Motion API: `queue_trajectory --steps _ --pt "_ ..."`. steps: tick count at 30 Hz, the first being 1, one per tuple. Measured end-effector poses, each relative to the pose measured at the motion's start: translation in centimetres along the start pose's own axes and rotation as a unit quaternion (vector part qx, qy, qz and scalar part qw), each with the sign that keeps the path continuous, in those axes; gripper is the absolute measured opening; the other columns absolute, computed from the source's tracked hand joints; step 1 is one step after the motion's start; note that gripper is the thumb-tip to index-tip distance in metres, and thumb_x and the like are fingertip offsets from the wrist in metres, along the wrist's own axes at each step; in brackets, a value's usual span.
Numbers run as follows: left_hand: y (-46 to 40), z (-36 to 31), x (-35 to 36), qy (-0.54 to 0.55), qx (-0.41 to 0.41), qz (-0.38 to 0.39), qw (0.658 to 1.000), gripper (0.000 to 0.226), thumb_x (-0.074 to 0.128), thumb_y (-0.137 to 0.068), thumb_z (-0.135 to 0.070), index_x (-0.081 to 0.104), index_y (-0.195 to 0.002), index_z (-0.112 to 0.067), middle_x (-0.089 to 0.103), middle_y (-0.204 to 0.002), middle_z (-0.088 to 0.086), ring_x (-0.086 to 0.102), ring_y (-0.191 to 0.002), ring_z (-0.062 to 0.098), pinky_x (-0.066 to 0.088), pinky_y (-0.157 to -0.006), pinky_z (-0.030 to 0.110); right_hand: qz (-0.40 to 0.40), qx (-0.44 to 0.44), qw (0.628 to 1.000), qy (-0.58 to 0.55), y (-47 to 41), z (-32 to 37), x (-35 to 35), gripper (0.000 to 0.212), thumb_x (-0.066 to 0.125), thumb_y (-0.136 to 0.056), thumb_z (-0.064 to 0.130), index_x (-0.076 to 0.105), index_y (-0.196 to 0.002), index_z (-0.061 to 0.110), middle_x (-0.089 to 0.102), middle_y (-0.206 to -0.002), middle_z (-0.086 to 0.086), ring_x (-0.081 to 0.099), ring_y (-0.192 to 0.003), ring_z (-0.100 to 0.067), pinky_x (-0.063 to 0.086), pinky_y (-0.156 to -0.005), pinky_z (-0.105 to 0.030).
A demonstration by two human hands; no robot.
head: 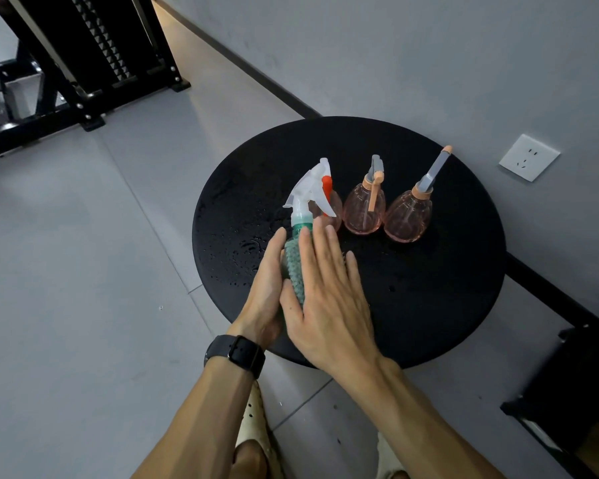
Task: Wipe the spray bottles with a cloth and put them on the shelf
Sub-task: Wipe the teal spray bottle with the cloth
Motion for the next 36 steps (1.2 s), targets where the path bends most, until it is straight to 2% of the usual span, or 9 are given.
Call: queue_trajectory --steps 4,8,12,14,20,25,27,32,36 --pt "0.1 0.0 0.8 -0.018 0.022 0.024 0.999 0.054 0.026 -0.106 -0.048 0.063 -0.12 -0.011 0.075 -0.09 -0.001 0.071 -0.084 0.01 0.052 -0.082 0.025 0.05 -0.005 0.998 -0.044 -0.8 -0.6 -0.3 0.077 0.015 -0.086 0.05 -0.01 -0.152 0.02 -0.019 -0.16 0.005 -0.02 -0.145 -0.005 0.001 -0.122 -0.037" --pt "0.4 -0.2 1.8 -0.042 0.062 0.023 0.997 0.051 0.024 -0.11 -0.034 0.071 -0.094 -0.02 0.072 -0.078 -0.004 0.068 -0.073 0.006 0.055 -0.067 0.02 0.072 0.018 0.994 -0.079 -2.0 -1.1 -1.2 0.078 0.007 -0.085 0.057 -0.009 -0.153 0.022 -0.019 -0.16 0.009 -0.021 -0.143 0.001 -0.003 -0.122 -0.033" --pt "0.8 -0.3 2.6 -0.041 0.078 0.009 0.996 0.047 0.028 -0.108 -0.04 0.062 -0.128 -0.015 0.066 -0.125 0.016 0.064 -0.117 0.022 0.055 -0.093 0.028 0.072 0.044 0.993 -0.087 -2.5 -1.6 -1.8 0.068 0.018 -0.098 0.053 -0.005 -0.154 0.022 -0.011 -0.162 0.009 -0.014 -0.146 -0.003 -0.003 -0.121 -0.032" --pt "0.8 -0.2 2.8 -0.034 0.07 0.013 0.997 0.05 0.027 -0.107 -0.046 0.059 -0.133 -0.017 0.065 -0.131 0.012 0.062 -0.122 0.021 0.053 -0.095 0.027 0.068 0.044 0.993 -0.086 -2.5 -1.8 -2.1 0.069 0.024 -0.099 0.052 -0.005 -0.154 0.022 -0.01 -0.162 0.009 -0.013 -0.146 -0.003 -0.005 -0.12 -0.028" --pt "0.7 -0.6 2.6 -0.012 0.105 -0.017 0.994 0.042 0.033 -0.108 -0.037 0.067 -0.111 -0.011 0.064 -0.098 0.011 0.065 -0.088 0.017 0.056 -0.077 0.025 0.058 0.025 0.993 -0.098 -2.2 -1.3 -2.1 0.073 0.025 -0.097 0.056 -0.005 -0.154 0.021 -0.012 -0.162 0.008 -0.02 -0.139 0.006 -0.008 -0.116 -0.021" --pt "0.2 -1.1 1.8 0.038 0.082 -0.017 0.996 0.077 0.03 -0.1 -0.062 0.052 -0.137 0.001 0.062 -0.117 0.024 0.061 -0.105 0.028 0.052 -0.092 0.034 0.038 0.006 0.993 -0.112 -1.3 -0.4 -1.6 0.076 0.024 -0.096 0.06 -0.006 -0.154 0.02 -0.012 -0.162 0.006 -0.018 -0.145 0.0 -0.006 -0.117 -0.02" --pt "-0.1 -0.9 1.3 0.046 0.08 -0.013 0.996 0.072 0.03 -0.101 -0.059 0.055 -0.134 0.0 0.068 -0.107 0.015 0.066 -0.098 0.021 0.055 -0.085 0.029 0.038 0.006 0.992 -0.12 -1.2 -0.4 -1.5 0.073 0.027 -0.099 0.055 -0.005 -0.154 0.02 -0.011 -0.162 0.006 -0.017 -0.145 0.001 -0.005 -0.118 -0.021" --pt "0.1 -0.6 1.1 0.025 0.088 -0.019 0.996 0.044 0.035 -0.105 -0.038 0.07 -0.092 -0.014 0.069 -0.076 0.0 0.066 -0.069 0.01 0.054 -0.065 0.024 0.026 0.012 0.993 -0.117 -1.5 -0.5 -1.7 0.069 0.022 -0.098 0.052 -0.002 -0.154 0.019 -0.008 -0.163 0.006 -0.016 -0.143 0.003 -0.006 -0.116 -0.017" --pt "0.4 -0.8 1.3 -0.004 0.091 -0.034 0.995 0.035 0.04 -0.105 -0.031 0.07 -0.101 -0.014 0.068 -0.086 0.003 0.065 -0.077 0.011 0.054 -0.07 0.026 0.033 0.015 0.994 -0.106 -1.9 -0.7 -1.8 0.065 0.023 -0.101 0.047 -0.004 -0.154 0.018 -0.009 -0.162 0.006 -0.017 -0.145 0.0 -0.006 -0.117 -0.019"
Point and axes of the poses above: each hand's wrist, its own y-axis away from the middle knuckle, its own x-axis out of the palm, z = x × y, the point moved 7 cm from there along -y, towards the middle knuckle
